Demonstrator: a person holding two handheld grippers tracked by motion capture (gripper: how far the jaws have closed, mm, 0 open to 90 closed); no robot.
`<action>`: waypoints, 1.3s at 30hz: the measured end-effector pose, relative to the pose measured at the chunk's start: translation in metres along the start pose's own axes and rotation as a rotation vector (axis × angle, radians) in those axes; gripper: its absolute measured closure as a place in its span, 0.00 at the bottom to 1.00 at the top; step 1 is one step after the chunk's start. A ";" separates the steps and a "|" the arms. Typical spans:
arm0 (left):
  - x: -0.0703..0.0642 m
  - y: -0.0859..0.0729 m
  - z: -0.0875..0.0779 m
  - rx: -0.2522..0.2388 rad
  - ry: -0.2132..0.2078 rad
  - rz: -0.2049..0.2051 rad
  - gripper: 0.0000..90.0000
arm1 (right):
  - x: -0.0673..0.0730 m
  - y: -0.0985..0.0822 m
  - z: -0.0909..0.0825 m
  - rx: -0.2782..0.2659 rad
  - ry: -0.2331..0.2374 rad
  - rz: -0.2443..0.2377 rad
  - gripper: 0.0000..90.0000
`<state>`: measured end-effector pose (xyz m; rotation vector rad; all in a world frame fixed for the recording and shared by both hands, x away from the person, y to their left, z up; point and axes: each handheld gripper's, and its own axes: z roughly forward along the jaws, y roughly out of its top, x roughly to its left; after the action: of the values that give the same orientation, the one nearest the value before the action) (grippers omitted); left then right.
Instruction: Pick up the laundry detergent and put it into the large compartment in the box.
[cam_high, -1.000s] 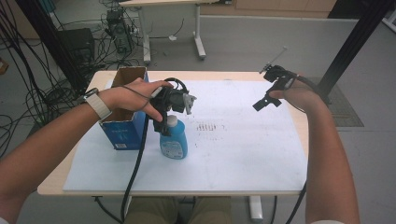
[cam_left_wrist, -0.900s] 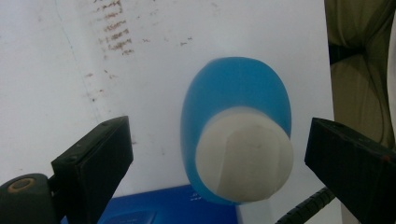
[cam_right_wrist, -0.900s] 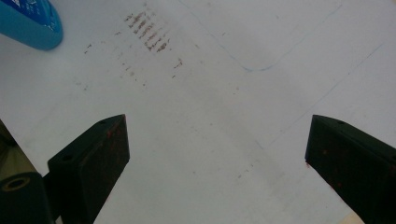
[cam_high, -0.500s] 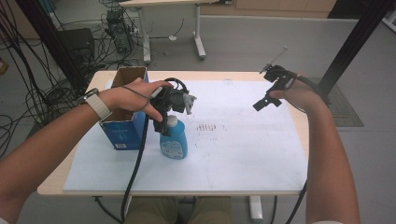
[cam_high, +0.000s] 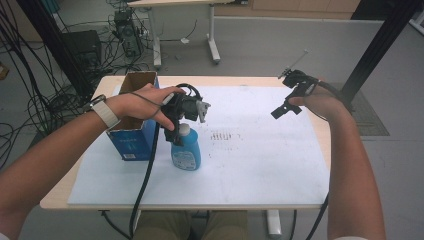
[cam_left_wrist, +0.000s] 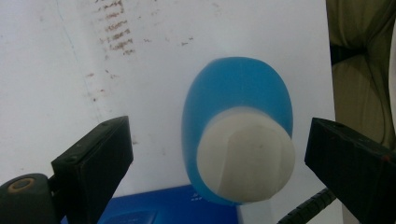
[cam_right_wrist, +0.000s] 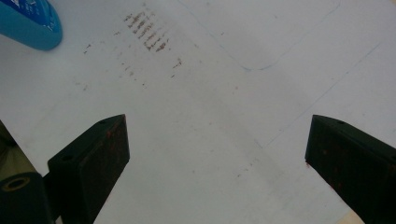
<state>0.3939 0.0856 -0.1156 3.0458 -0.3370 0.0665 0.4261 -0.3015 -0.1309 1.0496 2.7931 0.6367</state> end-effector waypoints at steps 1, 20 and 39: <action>0.000 0.000 0.000 -0.001 0.000 -0.002 0.09 | 0.000 0.000 0.000 0.001 0.001 -0.001 0.07; 0.000 0.001 0.001 -0.004 0.002 0.003 0.09 | 0.000 0.000 0.000 0.000 0.001 0.002 0.07; -0.001 0.004 0.005 0.002 0.007 0.010 0.09 | -0.001 -0.002 0.003 -0.001 0.001 0.006 0.07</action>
<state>0.3922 0.0813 -0.1201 3.0453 -0.3512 0.0779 0.4262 -0.3023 -0.1343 1.0585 2.7914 0.6401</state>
